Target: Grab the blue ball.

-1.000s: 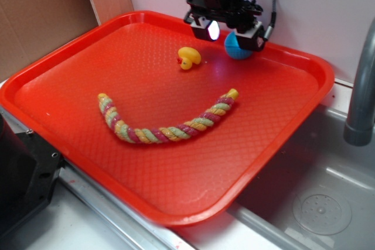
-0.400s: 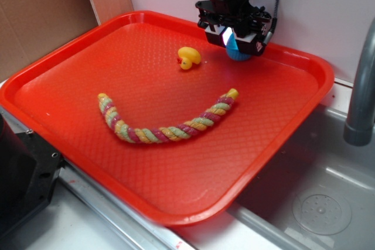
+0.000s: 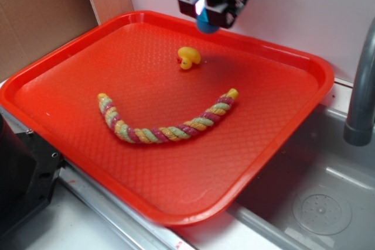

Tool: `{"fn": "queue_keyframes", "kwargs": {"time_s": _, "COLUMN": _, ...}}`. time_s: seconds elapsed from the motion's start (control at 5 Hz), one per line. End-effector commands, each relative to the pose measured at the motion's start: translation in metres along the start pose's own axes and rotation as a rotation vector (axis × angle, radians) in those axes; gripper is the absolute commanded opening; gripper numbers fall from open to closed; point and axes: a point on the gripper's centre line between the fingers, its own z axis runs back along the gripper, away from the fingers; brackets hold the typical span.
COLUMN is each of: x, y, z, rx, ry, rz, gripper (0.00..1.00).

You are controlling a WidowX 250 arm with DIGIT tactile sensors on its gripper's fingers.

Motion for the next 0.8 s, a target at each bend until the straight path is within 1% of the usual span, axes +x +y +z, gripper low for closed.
{"fn": "queue_keyframes", "kwargs": {"time_s": 0.0, "x": -0.048, "y": 0.037, "z": 0.085, "rx": -0.113, "ry": 0.066, "rz": -0.01, "gripper": 0.0}}
{"fn": "queue_keyframes", "kwargs": {"time_s": 0.2, "x": -0.073, "y": 0.049, "z": 0.102, "rx": -0.141, "ry": 0.062, "rz": -0.008, "gripper": 0.0}}
{"fn": "queue_keyframes", "kwargs": {"time_s": 0.4, "x": -0.091, "y": 0.056, "z": 0.105, "rx": -0.143, "ry": 0.061, "rz": -0.004, "gripper": 0.0}}
{"fn": "queue_keyframes", "kwargs": {"time_s": 0.6, "x": -0.096, "y": 0.055, "z": 0.102, "rx": -0.179, "ry": 0.089, "rz": 0.016, "gripper": 0.0}}
